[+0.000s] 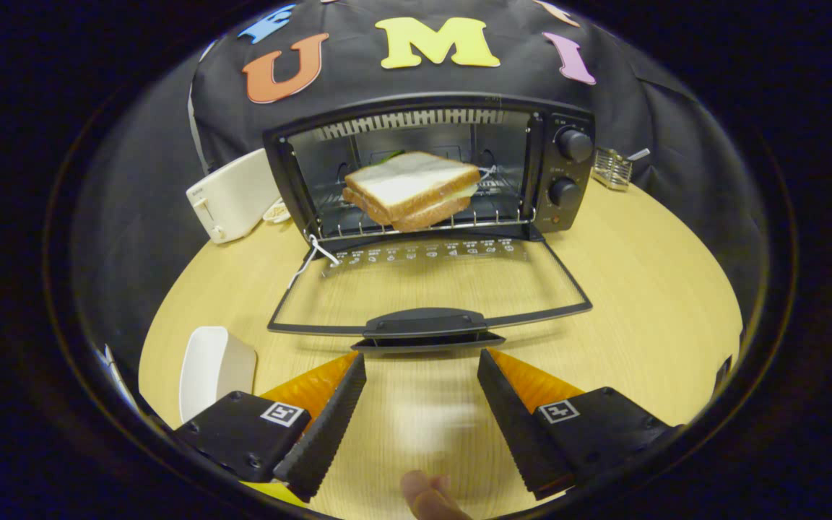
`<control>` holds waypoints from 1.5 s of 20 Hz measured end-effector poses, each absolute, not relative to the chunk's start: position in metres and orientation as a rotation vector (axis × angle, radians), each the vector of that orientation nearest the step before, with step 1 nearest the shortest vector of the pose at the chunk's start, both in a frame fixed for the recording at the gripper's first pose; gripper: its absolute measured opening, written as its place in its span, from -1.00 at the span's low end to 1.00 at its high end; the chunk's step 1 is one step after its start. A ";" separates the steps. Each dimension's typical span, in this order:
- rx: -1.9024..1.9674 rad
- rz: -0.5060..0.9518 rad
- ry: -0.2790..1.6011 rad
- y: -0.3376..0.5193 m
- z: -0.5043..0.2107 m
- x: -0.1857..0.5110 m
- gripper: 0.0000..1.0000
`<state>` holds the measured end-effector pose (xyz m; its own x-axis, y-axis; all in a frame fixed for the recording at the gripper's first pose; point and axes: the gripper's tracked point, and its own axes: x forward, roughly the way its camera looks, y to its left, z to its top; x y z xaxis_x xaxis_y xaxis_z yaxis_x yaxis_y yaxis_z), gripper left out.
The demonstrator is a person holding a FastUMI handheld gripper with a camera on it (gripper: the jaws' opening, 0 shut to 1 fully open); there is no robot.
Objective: Open the toaster oven, put the food inside, and close the toaster oven door.
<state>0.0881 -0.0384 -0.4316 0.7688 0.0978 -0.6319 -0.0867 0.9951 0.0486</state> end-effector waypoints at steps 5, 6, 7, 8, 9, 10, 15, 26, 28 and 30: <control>0.010 0.099 0.673 -0.036 -0.435 0.097 1.00; 0.006 0.094 0.672 -0.036 -0.435 0.098 1.00; -0.003 0.091 0.674 -0.036 -0.434 0.098 1.00; -0.011 0.088 0.671 -0.036 -0.432 0.098 1.00; -0.013 0.085 0.664 -0.037 -0.429 0.097 1.00; -0.018 0.084 0.652 -0.036 -0.425 0.097 1.00; -0.044 0.075 0.557 -0.032 -0.388 0.094 1.00; -0.142 0.029 0.267 -0.022 -0.265 0.165 1.00; -0.135 0.025 0.265 -0.020 -0.252 0.168 1.00; -0.115 0.012 0.260 -0.023 -0.239 0.161 1.00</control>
